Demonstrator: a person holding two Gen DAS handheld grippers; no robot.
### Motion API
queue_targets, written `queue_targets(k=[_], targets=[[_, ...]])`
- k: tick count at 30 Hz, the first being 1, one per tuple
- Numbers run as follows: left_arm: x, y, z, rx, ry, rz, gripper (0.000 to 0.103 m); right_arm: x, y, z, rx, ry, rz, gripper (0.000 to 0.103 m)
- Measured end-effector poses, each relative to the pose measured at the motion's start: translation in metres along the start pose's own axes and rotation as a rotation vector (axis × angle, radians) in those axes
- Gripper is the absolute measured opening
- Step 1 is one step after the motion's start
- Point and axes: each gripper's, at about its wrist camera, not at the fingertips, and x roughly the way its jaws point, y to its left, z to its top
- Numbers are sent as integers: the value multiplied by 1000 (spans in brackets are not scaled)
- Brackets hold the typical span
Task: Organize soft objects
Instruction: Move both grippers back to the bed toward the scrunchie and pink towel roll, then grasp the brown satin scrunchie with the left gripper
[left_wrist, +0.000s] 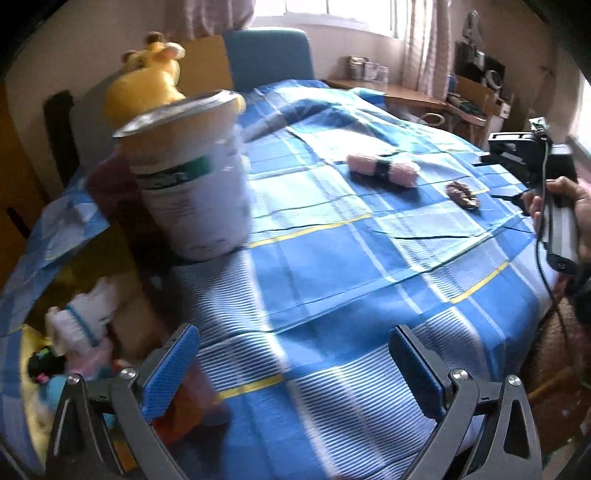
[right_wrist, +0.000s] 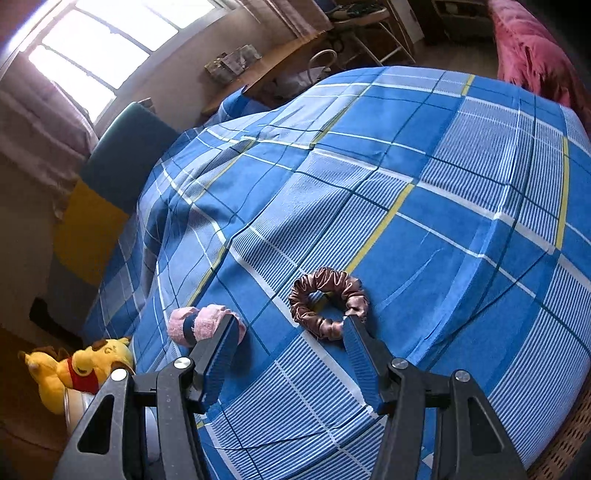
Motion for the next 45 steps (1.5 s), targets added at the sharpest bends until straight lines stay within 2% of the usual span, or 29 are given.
queue_targets(k=[5,9,15,21,24,29,37,38,41,45], targets=[[21,-19,11,20,69,-120,103,-1,-9,3,55,4,21,59],[37,-36,24,45,106,-134,103,-2,-15,5,94,6,38,59],[62,-52,59,8,148,-193,103,-3,-26,8,164,13,85,59],[91,-67,92,3,175,-167,103,-1,-28,9,188,30,123,60],[101,-78,100,24,174,-170,103,-5,-40,12,247,4,131,60],[110,-114,111,146,138,-213,103,-12,-54,13,332,-24,168,60],[125,-178,146,245,108,-339,103,-53,-43,17,258,-222,162,60],[126,-187,151,259,97,-351,103,-57,-43,18,253,-238,164,63],[133,-217,164,322,55,-351,103,-58,-42,18,242,-235,182,65],[157,-245,173,377,49,-329,102,-56,-42,19,244,-218,212,65]])
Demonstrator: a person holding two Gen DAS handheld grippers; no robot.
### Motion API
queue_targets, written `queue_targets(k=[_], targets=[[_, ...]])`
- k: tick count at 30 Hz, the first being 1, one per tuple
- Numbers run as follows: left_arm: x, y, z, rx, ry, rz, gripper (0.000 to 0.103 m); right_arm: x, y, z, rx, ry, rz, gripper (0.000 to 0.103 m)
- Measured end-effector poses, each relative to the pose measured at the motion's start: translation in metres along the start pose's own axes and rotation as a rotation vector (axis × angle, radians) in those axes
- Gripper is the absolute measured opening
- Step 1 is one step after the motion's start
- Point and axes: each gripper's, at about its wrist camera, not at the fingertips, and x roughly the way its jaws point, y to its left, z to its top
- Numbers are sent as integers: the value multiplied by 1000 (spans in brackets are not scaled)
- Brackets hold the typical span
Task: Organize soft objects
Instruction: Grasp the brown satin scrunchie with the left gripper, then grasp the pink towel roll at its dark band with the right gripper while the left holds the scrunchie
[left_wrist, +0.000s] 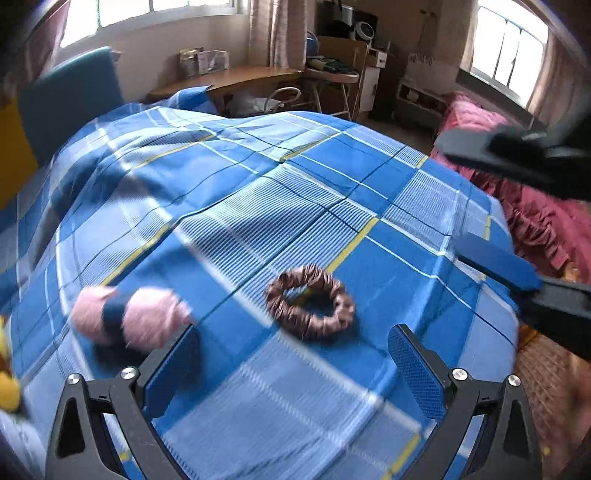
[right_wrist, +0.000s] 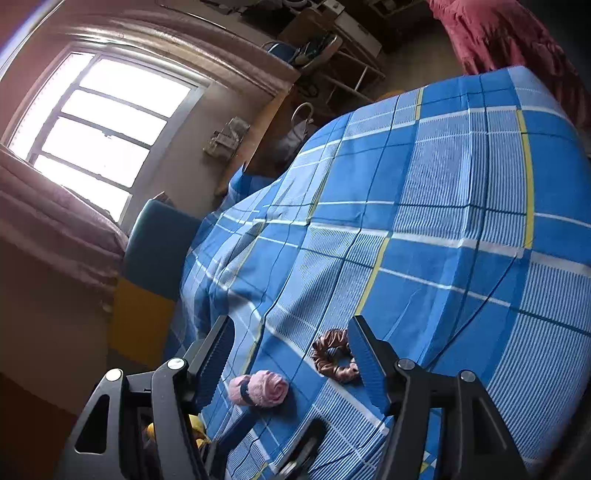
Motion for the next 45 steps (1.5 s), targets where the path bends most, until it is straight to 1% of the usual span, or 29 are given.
queue_targets(k=[3,5,7,9,10,11,12,13,14,15,16,18,20,22,24,26,27,28,29,30,32,33,34,35,37,39,40,43,45], targets=[[20,-1,9,-11,18,2,102,2,2,-2,-2,-2,13,65],[35,0,16,-41,34,7,102,4,2,-4,-1,17,27,65],[47,3,19,-77,39,-4,102,8,1,-5,2,41,33,65],[64,5,21,-105,78,-6,96,8,-2,-4,18,40,25,65],[73,4,19,-104,114,-4,85,8,-4,-4,28,41,34,65],[75,1,16,-81,101,18,85,8,-5,-4,35,39,31,65],[72,-2,13,-54,64,29,80,8,-5,-4,34,36,28,65],[70,-4,11,-38,52,25,71,7,-5,-4,33,28,26,65],[66,-5,10,-28,37,19,42,6,-4,-3,30,23,23,65],[62,-5,9,-29,28,25,25,6,-4,-3,28,22,21,65],[57,-3,8,-37,24,36,17,7,-5,-3,27,26,16,65],[41,0,-2,-37,-10,-17,16,9,-6,-3,28,36,11,65],[29,3,-14,-20,-18,1,16,10,-6,-3,23,36,5,65],[13,15,-36,-63,-12,-10,16,12,-6,-3,20,40,-2,65],[-4,29,-60,-102,-16,36,17,18,-4,-5,9,67,-3,65],[-25,50,-86,-166,-36,86,17,23,-3,-8,-2,98,0,65],[-36,60,-100,-197,-49,126,17,27,0,-9,-16,117,1,65],[-48,72,-117,-230,-53,181,17,31,3,-11,-35,140,6,65],[-55,80,-128,-255,-54,206,18,35,7,-14,-57,166,10,65],[-65,91,-145,-286,-57,249,18,38,9,-16,-71,183,12,65],[-73,100,-168,-297,-66,320,19,46,16,-24,-114,234,14,65],[-74,106,-182,-310,-53,357,19,50,20,-28,-139,257,14,65],[-74,114,-195,-340,-40,358,22,54,24,-32,-166,280,13,65],[-78,119,-204,-364,-78,340,25,57,27,-36,-191,298,9,65],[-79,126,-208,-399,-87,310,25,63,34,-44,-246,329,-9,65],[-75,127,-209,-394,-95,291,25,66,38,-50,-291,344,-30,65],[-74,127,-210,-389,-100,292,25,67,40,-54,-316,350,-45,65],[-74,121,-212,-361,-103,322,25,70,43,-60,-357,363,-73,65],[-75,121,-213,-362,-108,318,25,74,45,-63,-378,369,-98,65]])
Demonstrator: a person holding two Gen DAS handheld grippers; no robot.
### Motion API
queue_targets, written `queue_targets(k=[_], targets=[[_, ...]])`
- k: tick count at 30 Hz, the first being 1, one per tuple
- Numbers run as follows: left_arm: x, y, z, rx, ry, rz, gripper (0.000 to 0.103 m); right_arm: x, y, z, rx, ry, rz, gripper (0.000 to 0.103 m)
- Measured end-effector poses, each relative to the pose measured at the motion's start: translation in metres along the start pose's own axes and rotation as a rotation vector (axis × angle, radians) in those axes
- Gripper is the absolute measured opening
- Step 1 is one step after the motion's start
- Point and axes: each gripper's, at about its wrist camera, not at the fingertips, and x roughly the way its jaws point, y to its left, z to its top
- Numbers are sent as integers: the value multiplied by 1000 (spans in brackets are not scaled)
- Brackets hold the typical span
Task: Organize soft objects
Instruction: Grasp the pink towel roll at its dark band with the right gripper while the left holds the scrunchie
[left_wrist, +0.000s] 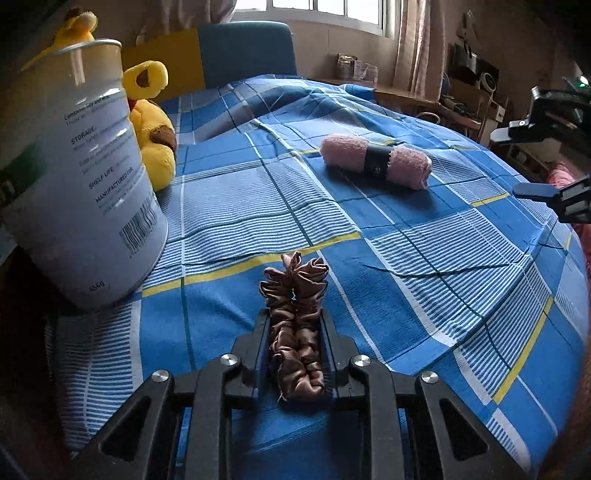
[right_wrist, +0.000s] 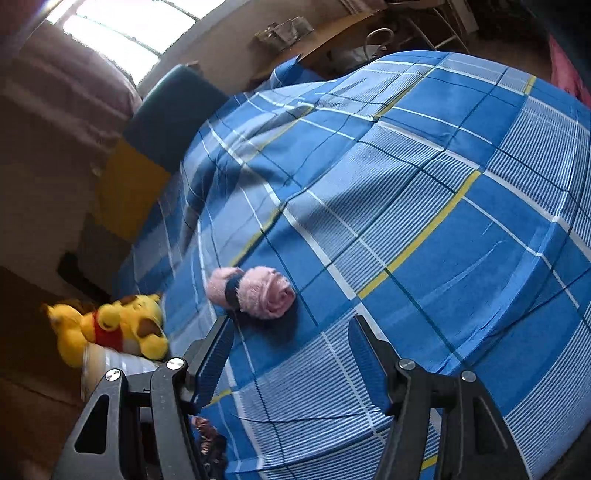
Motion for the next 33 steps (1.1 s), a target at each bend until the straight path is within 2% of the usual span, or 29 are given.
queue_targets(k=[3,9,13,15,21,25,27,29,32,33], targets=[[2,7,4,-24,-2,-29,25,6,5,-3,-40,15,-50,65],[2,8,4,-27,-6,-31,25,13,14,-7,-120,17,-132,65],[1,8,4,-30,-10,-33,25,18,23,-10,-177,29,-147,65],[1,8,4,-33,-10,-37,25,25,37,-15,-258,50,-161,65],[0,10,4,-42,-13,-48,25,54,103,-21,-642,101,-226,65],[0,11,3,-45,-15,-53,25,101,133,-17,-891,183,-332,65],[0,11,3,-45,-15,-53,25,128,139,-15,-973,240,-407,65],[0,11,3,-45,-16,-54,25,149,140,-13,-1025,257,-478,65],[1,11,3,-46,-16,-55,25,170,133,-9,-1029,293,-520,65],[1,11,3,-47,-17,-56,25,170,132,-7,-1006,296,-505,58]])
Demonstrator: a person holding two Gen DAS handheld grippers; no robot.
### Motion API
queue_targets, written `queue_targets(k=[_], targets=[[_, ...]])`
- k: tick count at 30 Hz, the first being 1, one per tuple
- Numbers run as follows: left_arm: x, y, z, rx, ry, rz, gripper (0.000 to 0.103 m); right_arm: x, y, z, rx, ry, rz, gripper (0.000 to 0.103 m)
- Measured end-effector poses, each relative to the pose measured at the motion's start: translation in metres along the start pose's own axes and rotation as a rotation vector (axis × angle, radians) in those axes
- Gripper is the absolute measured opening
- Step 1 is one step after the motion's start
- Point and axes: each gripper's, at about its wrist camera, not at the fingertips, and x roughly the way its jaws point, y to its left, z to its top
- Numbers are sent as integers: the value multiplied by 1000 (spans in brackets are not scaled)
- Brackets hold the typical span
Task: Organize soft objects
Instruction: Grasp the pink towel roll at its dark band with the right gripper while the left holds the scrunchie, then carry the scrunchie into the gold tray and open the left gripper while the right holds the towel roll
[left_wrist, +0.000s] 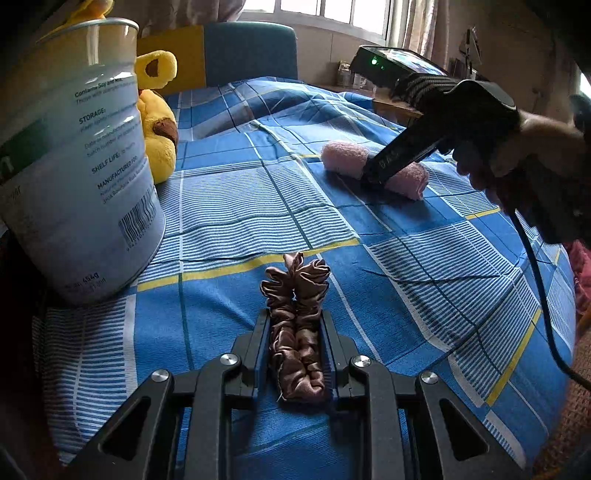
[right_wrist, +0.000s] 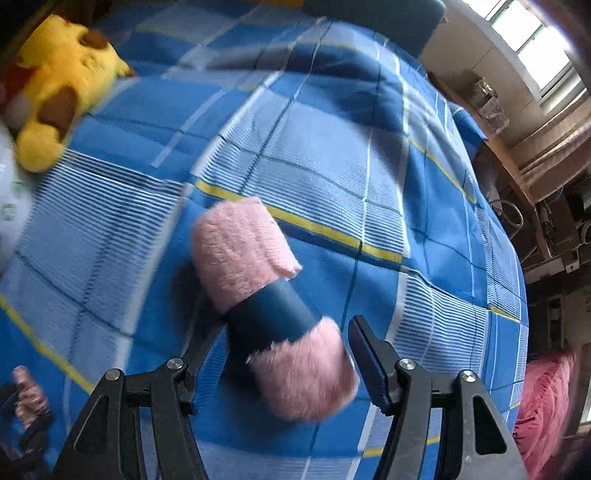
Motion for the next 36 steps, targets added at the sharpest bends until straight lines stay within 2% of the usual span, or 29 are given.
queue_targets(k=[1,3,7,10,11,12,13,15,20,25,31,36], targets=[[0,0,0,0,-1,0,25,-2,-4,-2,37,-9,48,50],[0,-1,0,1,-1,1,25,-6,-4,-8,55,-4,40,40],[0,-1,0,3,-2,1,25,-33,5,-42,81,8,142,38],[0,-2,0,8,-3,6,25,-43,12,-77,165,68,272,38],[0,-2,0,8,-3,7,25,-41,19,-90,168,79,288,39],[0,-3,0,8,-2,8,25,-40,23,-98,158,73,274,42],[0,-2,0,9,-2,8,25,-42,27,-108,147,12,238,42],[0,-2,0,9,-2,9,25,-44,24,-118,196,-50,240,42],[0,-3,1,11,2,14,25,-44,18,-123,192,-73,254,44],[0,-6,2,18,5,28,25,-49,31,-126,147,-85,209,43],[-4,-2,3,-19,13,41,17,-46,33,-120,118,-94,205,43],[-18,-1,-2,-29,7,54,17,-42,41,-119,92,-108,184,43]])
